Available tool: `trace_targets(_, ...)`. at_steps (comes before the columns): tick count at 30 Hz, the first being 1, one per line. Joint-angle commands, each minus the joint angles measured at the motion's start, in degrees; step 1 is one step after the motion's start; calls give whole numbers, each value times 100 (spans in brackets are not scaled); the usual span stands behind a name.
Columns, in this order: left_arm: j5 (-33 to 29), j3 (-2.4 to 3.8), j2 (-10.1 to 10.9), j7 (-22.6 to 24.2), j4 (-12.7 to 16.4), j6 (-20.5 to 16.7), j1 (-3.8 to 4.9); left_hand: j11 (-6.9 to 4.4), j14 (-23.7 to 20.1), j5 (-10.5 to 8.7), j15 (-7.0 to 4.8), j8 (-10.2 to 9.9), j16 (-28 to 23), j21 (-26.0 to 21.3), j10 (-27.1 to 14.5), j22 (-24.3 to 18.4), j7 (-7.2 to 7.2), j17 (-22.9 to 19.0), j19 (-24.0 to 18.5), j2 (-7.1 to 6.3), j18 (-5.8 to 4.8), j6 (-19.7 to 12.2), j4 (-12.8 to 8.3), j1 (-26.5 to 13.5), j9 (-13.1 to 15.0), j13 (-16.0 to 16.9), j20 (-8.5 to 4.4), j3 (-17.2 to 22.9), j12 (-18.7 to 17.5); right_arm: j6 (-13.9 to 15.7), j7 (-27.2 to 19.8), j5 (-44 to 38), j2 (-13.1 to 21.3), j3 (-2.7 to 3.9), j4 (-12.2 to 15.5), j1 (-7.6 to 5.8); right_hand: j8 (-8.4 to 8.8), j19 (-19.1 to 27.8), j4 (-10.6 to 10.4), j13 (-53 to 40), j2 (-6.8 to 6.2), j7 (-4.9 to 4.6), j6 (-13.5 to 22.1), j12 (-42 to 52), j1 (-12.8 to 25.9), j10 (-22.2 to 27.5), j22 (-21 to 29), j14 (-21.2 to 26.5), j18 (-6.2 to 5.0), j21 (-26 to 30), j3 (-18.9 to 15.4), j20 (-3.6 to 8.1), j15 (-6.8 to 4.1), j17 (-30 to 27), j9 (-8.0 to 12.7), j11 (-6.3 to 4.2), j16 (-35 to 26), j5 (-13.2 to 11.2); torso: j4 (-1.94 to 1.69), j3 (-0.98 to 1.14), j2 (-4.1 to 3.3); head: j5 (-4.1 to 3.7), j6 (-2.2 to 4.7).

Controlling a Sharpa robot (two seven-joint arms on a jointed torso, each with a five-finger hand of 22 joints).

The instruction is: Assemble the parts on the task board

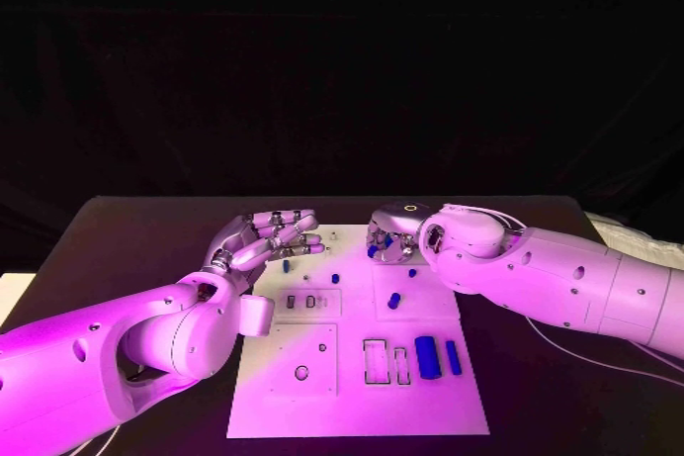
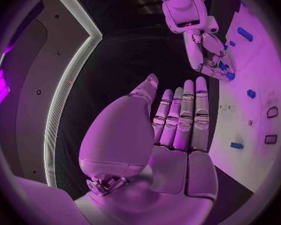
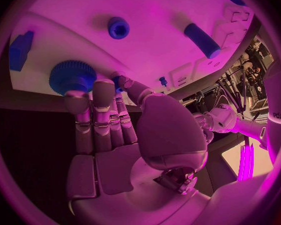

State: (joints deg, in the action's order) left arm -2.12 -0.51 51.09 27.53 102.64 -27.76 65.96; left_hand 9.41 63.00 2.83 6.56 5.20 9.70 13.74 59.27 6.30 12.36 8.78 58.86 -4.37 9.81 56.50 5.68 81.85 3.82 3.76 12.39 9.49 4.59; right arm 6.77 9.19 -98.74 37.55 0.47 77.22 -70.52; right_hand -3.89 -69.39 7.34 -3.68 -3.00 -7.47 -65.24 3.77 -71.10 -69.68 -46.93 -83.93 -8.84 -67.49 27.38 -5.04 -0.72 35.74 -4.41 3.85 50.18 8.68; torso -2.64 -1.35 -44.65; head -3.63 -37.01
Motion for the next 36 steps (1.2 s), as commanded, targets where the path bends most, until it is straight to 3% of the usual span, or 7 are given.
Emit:
trace_targets(1,-20,6,-3,30,-17,112,8,35,20,-1,23,-25,-33,-20,7,-8,39,6,37,34,49,-19,-36,-6,-7,-3,21,8,-34,578,90,-33,31,-8,72,23,-37,-46,-13,-9,14,5,-56,-5,-70,-54,-23,-39,96,-45,41,13,-36,12,-30,-2,38,29,-1,4,-5,2,25)
trace_targets(6,-42,6,-3,43,-54,122,9,35,23,-1,22,-28,-37,-23,9,-10,38,8,40,41,49,-17,-46,-1,-6,-3,20,10,-38,959,171,-11,62,19,184,19,-33,-53,-30,-7,10,-3,-73,-9,-80,-70,-61,-32,101,-77,78,14,-36,39,-35,2,74,70,-5,-4,-8,-3,38)
trace_targets(13,-50,6,4,57,-75,131,9,33,27,-1,21,-33,-43,-26,12,-12,36,11,44,49,50,-13,-59,4,-5,-2,20,14,-42,1201,256,4,-37,37,144,9,-32,-73,-50,-7,-5,-11,-87,-9,-71,-84,-118,-36,110,-116,92,13,-33,100,-39,3,132,85,-19,0,-28,17,65)
trace_targets(19,-51,6,20,59,-42,139,9,30,32,-2,20,-37,-50,-30,19,-15,32,15,49,58,50,-7,-75,9,-4,-1,19,17,-45,1402,321,6,-217,41,-9,-8,-28,-83,-67,-7,-14,-14,-92,-11,-63,-89,-150,-40,116,-138,98,12,-32,135,-41,5,168,68,-66,-21,-50,-1,81)
trace_targets(29,-52,15,40,58,-5,148,21,30,33,-2,19,-38,-51,-31,20,-16,31,16,49,59,51,-6,-79,11,-4,-1,19,18,-46,1451,318,11,-525,42,-292,-26,-26,-92,-75,-6,-13,-14,-94,-13,-64,-91,-173,-42,119,-154,108,11,-31,154,-42,5,188,69,-138,-46,-101,-33,104)
trace_targets(36,-52,22,55,58,10,149,49,30,33,-2,19,-38,-51,-31,20,-16,31,16,49,59,51,-6,-79,11,-4,-1,19,18,-46,1360,299,20,-703,39,-467,-26,-20,-93,-79,-4,-19,-16,-90,-17,-65,-86,-181,-43,120,-162,114,10,-30,166,-41,6,203,68,-166,-61,-134,-45,123)
